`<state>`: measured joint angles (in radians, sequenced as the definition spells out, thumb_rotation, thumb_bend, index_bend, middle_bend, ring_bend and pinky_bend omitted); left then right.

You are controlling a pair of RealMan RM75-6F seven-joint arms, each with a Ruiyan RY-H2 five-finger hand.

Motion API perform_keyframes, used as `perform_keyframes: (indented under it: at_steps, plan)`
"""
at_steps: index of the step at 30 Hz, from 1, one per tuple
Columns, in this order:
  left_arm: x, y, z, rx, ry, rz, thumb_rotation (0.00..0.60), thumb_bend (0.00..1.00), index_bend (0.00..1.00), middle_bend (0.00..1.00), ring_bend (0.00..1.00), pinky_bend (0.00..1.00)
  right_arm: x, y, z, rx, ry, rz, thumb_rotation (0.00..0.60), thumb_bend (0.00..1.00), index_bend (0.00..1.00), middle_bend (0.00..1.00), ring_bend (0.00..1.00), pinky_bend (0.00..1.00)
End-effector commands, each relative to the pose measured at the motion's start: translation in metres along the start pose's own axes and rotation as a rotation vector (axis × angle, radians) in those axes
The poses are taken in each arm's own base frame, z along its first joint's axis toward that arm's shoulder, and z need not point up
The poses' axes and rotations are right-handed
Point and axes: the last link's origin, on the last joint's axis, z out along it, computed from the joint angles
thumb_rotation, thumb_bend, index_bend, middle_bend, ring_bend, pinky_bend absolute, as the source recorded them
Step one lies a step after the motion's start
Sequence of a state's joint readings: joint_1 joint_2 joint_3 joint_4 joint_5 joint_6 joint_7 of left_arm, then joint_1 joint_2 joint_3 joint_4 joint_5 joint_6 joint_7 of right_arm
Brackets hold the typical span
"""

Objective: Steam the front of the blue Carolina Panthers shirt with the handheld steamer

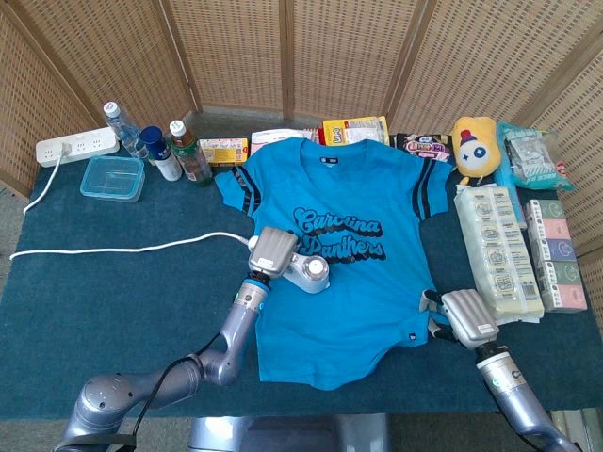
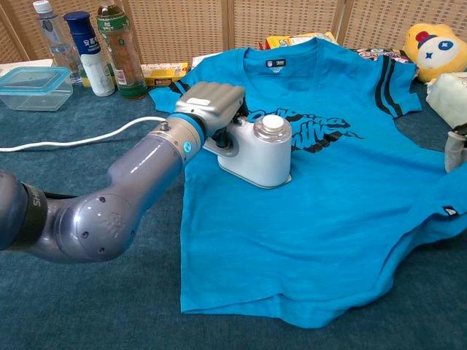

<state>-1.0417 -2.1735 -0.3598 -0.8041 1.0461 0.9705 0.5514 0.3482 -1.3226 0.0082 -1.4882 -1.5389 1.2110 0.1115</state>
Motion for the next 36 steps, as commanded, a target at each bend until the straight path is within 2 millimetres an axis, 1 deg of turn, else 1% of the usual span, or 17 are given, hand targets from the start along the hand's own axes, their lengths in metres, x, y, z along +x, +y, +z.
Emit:
perform_keyframes:
  at_steps: [1,10,14,18,19,23,29,32,36]
  plan:
    - [-0.002,0.006,-0.001,-0.012,-0.003,-0.003,0.6,0.43,0.7,0.75,0.69,0.74,-0.001,-0.002,0.001,0.003,-0.009,-0.006,0.6,0.54,0.73,0.64,0.71,0.81]
    - [-0.006,0.02,-0.005,-0.046,-0.015,-0.023,0.6,0.43,0.7,0.75,0.69,0.74,-0.006,-0.009,0.003,0.021,-0.042,-0.029,0.6,0.54,0.73,0.64,0.71,0.81]
    - [-0.004,0.02,-0.005,-0.048,-0.007,-0.021,0.6,0.43,0.7,0.75,0.69,0.74,-0.007,-0.011,0.004,0.023,-0.051,-0.035,0.6,0.54,0.73,0.65,0.71,0.81]
    - [-0.004,0.011,-0.001,-0.019,0.0,-0.015,0.6,0.42,0.7,0.75,0.69,0.74,-0.008,-0.012,0.004,0.022,-0.059,-0.039,0.6,0.54,0.73,0.65,0.71,0.81]
    - [-0.003,0.004,0.001,0.0,0.005,-0.011,0.6,0.42,0.7,0.75,0.69,0.74,-0.008,-0.012,0.004,0.021,-0.06,-0.04,0.6,0.54,0.73,0.65,0.71,0.81]
    - [-0.001,-0.006,0.004,0.027,0.013,-0.008,0.6,0.42,0.7,0.75,0.69,0.74,-0.008,-0.013,0.005,0.022,-0.061,-0.042,0.6,0.54,0.73,0.65,0.71,0.81]
    - [0.004,-0.028,0.009,0.081,0.033,0.007,0.6,0.42,0.7,0.75,0.69,0.74,-0.008,-0.014,0.005,0.025,-0.062,-0.042,0.6,0.54,0.73,0.65,0.71,0.81]
    - [0.005,-0.032,0.01,0.094,0.035,0.007,0.6,0.42,0.7,0.75,0.69,0.74,-0.008,-0.014,0.006,0.025,-0.062,-0.041,0.6,0.54,0.73,0.65,0.71,0.81]
    - [0.005,-0.027,0.01,0.083,0.036,-0.001,0.6,0.42,0.7,0.75,0.69,0.74,-0.008,-0.014,0.006,0.025,-0.063,-0.041,0.6,0.54,0.73,0.65,0.71,0.81]
